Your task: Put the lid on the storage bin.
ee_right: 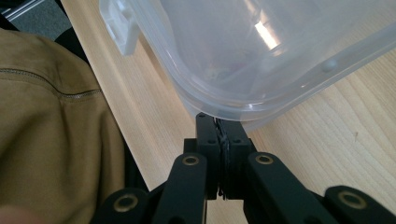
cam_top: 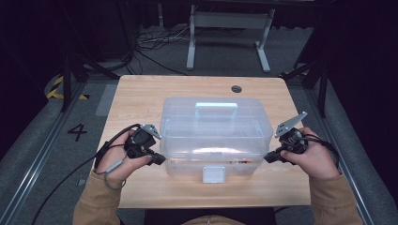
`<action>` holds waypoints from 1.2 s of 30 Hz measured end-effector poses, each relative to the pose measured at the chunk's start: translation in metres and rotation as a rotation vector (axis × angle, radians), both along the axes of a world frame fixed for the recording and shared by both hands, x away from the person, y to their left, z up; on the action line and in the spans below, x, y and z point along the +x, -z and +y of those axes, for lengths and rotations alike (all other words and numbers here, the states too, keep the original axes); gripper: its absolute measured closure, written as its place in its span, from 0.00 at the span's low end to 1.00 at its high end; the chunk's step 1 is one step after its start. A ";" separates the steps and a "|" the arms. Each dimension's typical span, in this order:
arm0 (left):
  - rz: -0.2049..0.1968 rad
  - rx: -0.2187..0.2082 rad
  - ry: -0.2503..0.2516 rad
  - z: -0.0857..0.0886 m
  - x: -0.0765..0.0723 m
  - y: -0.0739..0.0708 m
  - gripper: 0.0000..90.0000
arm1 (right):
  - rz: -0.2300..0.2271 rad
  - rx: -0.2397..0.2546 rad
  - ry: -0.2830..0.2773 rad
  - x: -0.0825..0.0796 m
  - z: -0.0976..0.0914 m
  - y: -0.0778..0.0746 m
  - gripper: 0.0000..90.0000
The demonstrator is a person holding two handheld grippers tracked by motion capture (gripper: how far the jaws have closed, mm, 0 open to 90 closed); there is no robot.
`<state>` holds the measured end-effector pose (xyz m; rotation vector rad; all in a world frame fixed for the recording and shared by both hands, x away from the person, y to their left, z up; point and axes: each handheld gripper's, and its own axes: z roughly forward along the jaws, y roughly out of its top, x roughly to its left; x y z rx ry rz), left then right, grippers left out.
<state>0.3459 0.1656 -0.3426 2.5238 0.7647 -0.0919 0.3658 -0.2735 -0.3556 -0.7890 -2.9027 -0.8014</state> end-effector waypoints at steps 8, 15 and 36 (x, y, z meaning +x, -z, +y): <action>0.012 0.019 0.011 -0.002 0.001 0.004 0.98 | 0.016 -0.018 -0.011 0.001 0.002 0.003 0.99; 0.021 0.038 0.026 -0.003 0.003 0.007 0.98 | 0.025 -0.039 -0.015 0.001 0.004 0.006 0.99; 0.046 0.063 0.039 -0.006 0.005 0.012 0.99 | 0.060 -0.066 -0.026 0.003 0.006 0.011 0.98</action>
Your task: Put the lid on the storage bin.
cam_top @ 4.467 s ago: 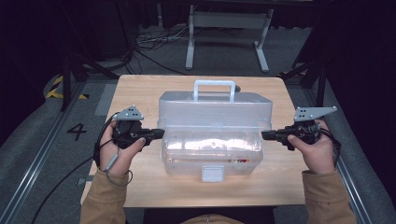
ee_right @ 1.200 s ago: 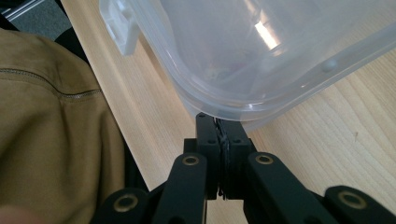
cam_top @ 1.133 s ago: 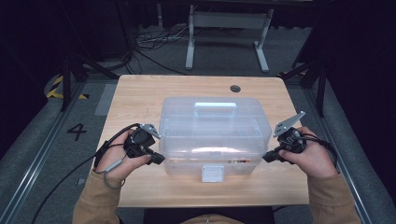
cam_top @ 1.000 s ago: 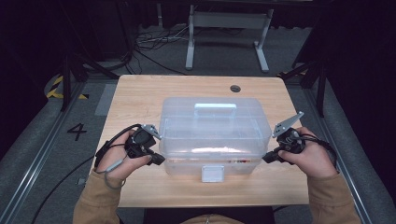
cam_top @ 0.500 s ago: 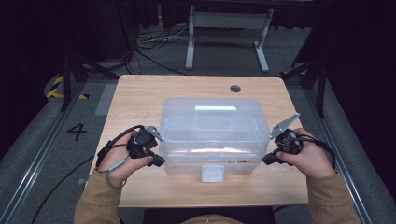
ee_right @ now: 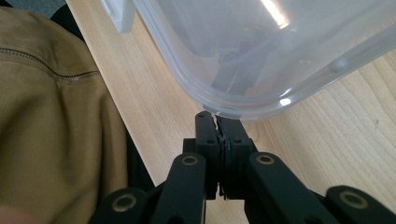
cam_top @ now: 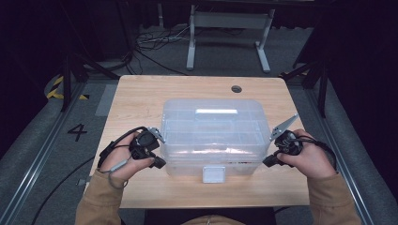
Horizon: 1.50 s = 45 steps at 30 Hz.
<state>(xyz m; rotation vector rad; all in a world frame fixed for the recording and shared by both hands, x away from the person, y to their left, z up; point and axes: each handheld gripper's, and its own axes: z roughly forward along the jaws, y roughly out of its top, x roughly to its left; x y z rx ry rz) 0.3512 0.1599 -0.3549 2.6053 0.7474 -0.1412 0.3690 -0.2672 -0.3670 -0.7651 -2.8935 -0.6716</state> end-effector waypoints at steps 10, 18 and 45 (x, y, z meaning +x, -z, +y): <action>0.028 -0.010 -0.011 0.003 0.001 0.003 0.94 | 0.027 -0.019 0.002 0.003 -0.005 0.004 0.96; 0.022 -0.020 -0.018 0.006 0.001 0.003 0.91 | 0.018 -0.010 0.016 0.003 -0.009 0.002 0.90; -0.194 -0.285 -0.347 0.067 -0.006 -0.013 0.83 | -0.169 0.209 0.158 0.010 -0.042 -0.030 0.67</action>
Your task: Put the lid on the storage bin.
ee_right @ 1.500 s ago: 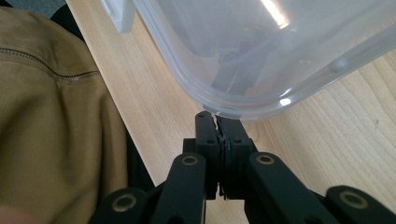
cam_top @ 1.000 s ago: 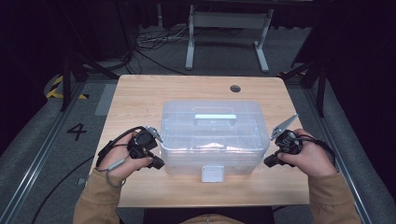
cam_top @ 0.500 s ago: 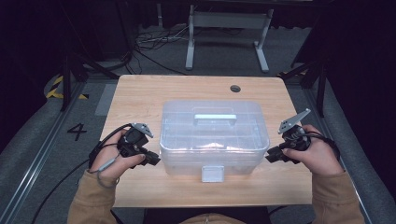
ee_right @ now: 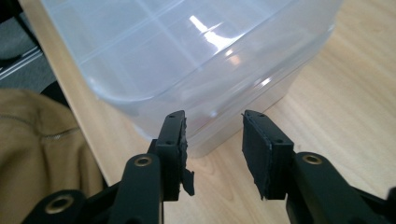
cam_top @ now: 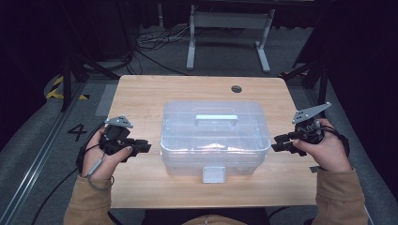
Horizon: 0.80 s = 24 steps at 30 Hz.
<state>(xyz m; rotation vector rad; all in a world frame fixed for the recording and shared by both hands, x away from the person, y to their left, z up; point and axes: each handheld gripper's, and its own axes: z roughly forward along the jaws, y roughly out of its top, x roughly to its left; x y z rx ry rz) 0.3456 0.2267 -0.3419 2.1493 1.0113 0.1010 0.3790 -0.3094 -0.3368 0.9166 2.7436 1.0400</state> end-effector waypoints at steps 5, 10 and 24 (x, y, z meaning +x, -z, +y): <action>-0.026 -0.020 -0.055 0.008 0.003 0.003 0.83 | -0.068 0.049 0.065 0.002 -0.008 -0.002 0.61; -0.073 -0.035 -0.148 0.019 0.008 0.007 0.83 | -0.127 0.098 0.154 0.009 -0.020 0.002 0.55; -0.123 -0.058 -0.273 0.039 0.022 0.030 0.78 | -0.171 0.154 0.328 0.031 -0.047 0.030 0.43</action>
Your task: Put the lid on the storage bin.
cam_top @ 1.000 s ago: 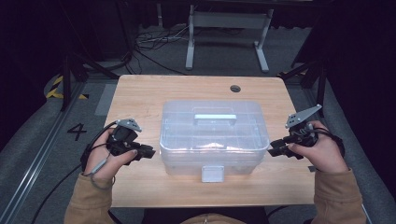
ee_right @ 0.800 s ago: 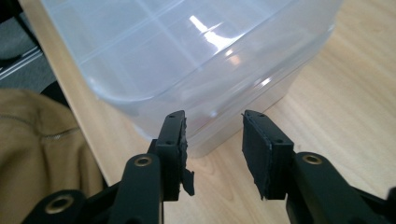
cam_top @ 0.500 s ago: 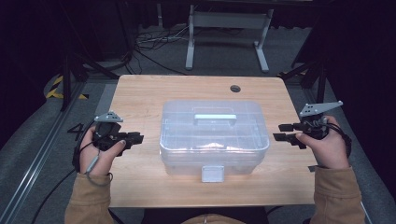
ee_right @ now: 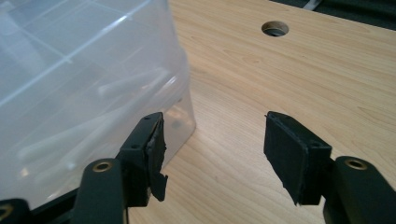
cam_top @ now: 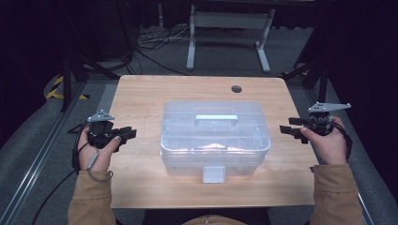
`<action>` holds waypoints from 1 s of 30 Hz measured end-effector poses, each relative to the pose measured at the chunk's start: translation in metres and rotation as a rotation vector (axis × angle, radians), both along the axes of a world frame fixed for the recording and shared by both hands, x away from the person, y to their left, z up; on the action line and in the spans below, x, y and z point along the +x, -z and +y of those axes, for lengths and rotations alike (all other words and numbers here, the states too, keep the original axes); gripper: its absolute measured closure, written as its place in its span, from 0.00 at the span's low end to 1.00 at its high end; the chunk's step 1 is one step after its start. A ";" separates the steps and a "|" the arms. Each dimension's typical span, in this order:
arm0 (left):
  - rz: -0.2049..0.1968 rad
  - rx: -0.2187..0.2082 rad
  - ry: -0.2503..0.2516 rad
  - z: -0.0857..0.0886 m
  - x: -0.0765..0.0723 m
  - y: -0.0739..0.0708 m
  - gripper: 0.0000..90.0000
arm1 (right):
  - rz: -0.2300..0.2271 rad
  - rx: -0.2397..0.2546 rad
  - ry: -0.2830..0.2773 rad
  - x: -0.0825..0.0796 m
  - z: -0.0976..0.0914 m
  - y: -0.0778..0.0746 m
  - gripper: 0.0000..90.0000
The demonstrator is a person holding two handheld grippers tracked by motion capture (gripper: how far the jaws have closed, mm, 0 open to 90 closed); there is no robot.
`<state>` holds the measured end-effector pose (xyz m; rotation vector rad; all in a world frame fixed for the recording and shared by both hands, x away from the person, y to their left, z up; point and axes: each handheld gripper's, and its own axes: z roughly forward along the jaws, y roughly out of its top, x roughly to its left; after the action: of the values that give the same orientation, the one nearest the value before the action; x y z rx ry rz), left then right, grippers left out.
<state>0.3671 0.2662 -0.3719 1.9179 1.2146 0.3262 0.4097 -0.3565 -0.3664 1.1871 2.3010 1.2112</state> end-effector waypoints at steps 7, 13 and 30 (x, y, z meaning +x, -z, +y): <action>-0.020 0.006 -0.034 0.006 0.006 0.013 0.74 | 0.007 0.003 0.042 0.011 -0.004 0.018 0.41; -0.031 0.005 -0.049 0.007 0.012 0.026 0.71 | 0.015 0.022 0.063 0.020 -0.007 0.034 0.40; -0.011 0.030 -0.043 0.004 0.025 0.055 0.62 | 0.034 0.010 0.100 0.038 -0.009 0.072 0.38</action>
<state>0.3921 0.2702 -0.4269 1.9150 1.2518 0.3785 0.4481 -0.3651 -0.4383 1.3197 2.2329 1.1766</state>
